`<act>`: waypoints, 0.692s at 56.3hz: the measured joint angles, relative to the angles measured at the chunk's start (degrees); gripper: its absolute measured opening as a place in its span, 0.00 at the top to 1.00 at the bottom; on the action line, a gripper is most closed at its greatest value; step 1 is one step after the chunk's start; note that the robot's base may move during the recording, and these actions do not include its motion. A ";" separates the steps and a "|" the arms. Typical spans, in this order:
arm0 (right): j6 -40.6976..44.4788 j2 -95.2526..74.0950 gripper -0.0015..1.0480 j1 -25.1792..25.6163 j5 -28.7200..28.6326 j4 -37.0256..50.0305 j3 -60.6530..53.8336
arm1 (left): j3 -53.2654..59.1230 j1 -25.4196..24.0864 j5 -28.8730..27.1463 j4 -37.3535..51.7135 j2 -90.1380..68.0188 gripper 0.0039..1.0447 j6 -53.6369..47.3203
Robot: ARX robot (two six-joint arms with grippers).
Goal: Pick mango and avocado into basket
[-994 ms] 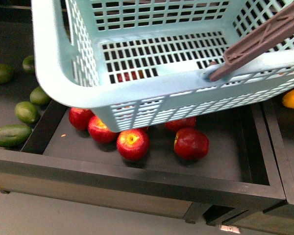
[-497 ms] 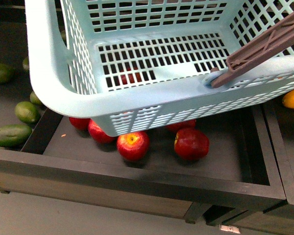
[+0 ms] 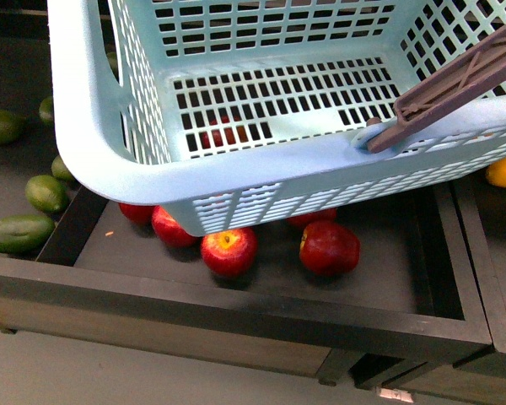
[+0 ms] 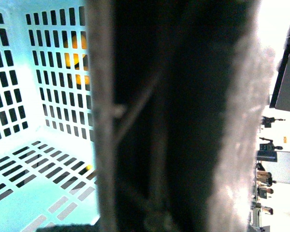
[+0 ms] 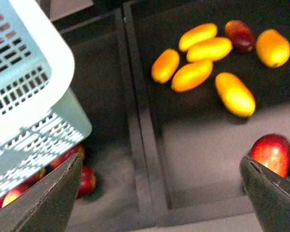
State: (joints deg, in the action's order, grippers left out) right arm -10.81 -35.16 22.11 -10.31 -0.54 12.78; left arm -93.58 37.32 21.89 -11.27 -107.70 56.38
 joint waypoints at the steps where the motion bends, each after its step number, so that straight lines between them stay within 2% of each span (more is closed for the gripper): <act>1: 0.61 -2.16 0.08 1.60 -0.87 2.21 0.50 | 0.00 0.00 0.00 0.00 0.00 0.88 0.02; 7: 4.37 -15.39 0.08 9.09 -4.48 13.03 4.46 | 0.00 0.02 0.13 0.00 0.00 0.88 0.04; 13: 12.92 -36.92 0.08 15.12 -6.01 27.98 11.47 | 0.00 0.02 0.20 0.00 0.02 0.88 0.04; 19: 20.22 -58.25 0.08 17.79 -4.98 31.80 22.51 | 0.00 0.02 0.20 0.00 0.02 0.88 0.04; 25: 28.33 -74.44 0.08 18.69 -3.02 31.21 33.24 | 0.00 0.00 0.13 0.00 0.02 0.88 0.04; 32: 38.05 -88.74 0.08 18.64 -0.35 25.79 44.72 | 0.00 0.02 0.22 0.00 0.02 0.88 0.04; 39: 43.39 -97.77 0.08 17.25 -0.81 17.99 54.86 | 0.00 0.02 0.22 0.00 0.02 0.88 0.04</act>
State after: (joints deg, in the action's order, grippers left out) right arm 32.58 -132.92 39.35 -11.11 17.45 67.64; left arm -93.58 37.34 22.11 -11.27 -107.68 56.42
